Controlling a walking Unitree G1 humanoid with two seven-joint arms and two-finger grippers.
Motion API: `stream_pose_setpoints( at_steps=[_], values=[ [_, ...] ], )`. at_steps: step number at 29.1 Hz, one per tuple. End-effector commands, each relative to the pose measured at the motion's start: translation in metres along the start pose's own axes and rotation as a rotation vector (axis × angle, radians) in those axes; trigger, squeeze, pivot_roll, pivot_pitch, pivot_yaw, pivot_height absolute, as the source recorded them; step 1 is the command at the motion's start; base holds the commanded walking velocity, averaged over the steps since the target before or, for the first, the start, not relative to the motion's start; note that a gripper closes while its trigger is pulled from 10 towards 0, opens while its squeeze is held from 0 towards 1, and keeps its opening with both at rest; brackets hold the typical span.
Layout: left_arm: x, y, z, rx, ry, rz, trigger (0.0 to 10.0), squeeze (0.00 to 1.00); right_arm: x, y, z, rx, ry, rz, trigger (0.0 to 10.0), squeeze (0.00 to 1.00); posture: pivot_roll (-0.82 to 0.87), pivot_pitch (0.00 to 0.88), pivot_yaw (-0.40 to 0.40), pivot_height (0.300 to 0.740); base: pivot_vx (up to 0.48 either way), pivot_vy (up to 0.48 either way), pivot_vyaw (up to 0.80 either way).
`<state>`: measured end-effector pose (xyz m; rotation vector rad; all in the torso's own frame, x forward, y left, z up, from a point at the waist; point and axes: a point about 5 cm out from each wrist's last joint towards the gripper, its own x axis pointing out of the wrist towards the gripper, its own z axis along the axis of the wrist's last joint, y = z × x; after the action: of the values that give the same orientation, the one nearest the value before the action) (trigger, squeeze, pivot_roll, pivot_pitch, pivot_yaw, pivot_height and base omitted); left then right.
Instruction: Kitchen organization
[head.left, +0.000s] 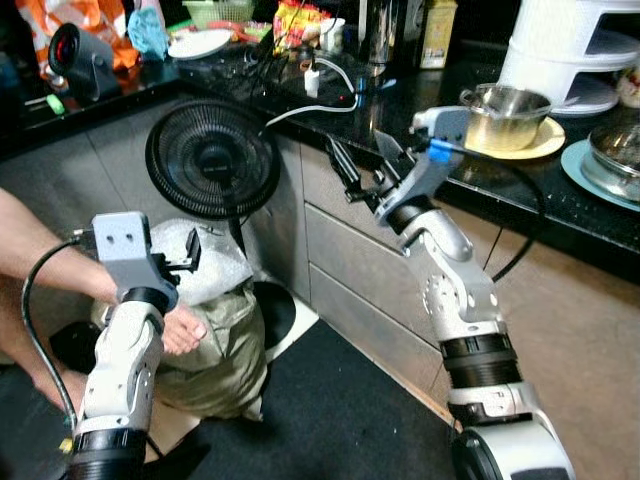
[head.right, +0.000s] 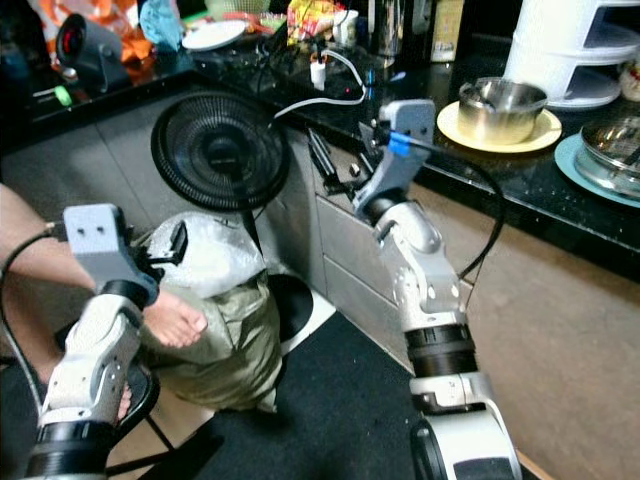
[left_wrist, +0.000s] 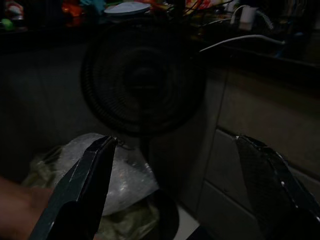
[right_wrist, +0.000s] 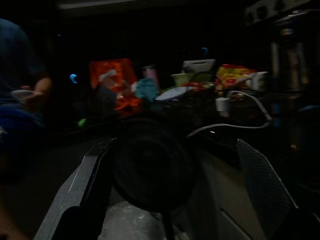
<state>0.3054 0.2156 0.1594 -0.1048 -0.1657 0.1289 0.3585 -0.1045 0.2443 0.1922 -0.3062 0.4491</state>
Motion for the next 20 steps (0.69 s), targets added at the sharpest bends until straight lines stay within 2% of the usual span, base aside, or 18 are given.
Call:
stream_pose_setpoints(
  at_steps=[1, 2, 10, 19, 20],
  values=[
    [0.0013, 0.0069, 0.0059, -0.007, -0.018, 0.022, 10.0, 0.00, 0.0031, 0.0031, -0.0015, -0.032, 0.017, 0.009, 10.0, 0.00, 0.02, 0.000, 0.032, 0.740, 0.382, 0.000, 0.00],
    [0.0013, 0.0092, 0.0075, -0.020, -0.024, 0.034, 10.0, 0.00, 0.0030, 0.0057, -0.0036, -0.063, 0.029, 0.022, 10.0, 0.00, 0.02, 0.000, 0.029, 0.740, 0.480, 0.000, 0.00],
    [0.0027, 0.0066, 0.0135, -0.017, -0.044, 0.027, 10.0, 0.00, 0.0046, 0.0047, -0.0009, -0.099, 0.030, 0.014, 10.0, 0.00, 0.02, 0.000, 0.026, 0.740, 0.480, 0.000, 0.00],
    [0.0047, 0.0028, 0.0152, -0.019, -0.047, 0.017, 10.0, 0.00, 0.0070, 0.0000, 0.0019, -0.096, 0.025, -0.024, 10.0, 0.00, 0.02, 0.000, 0.024, 0.740, 0.480, 0.000, 0.00],
    [0.0051, 0.0017, 0.0157, -0.018, -0.047, 0.013, 10.0, 0.00, 0.0077, -0.0010, 0.0030, -0.082, 0.022, -0.030, 10.0, 0.00, 0.02, 0.000, 0.026, 0.740, 0.480, 0.000, -0.77]
  ],
)
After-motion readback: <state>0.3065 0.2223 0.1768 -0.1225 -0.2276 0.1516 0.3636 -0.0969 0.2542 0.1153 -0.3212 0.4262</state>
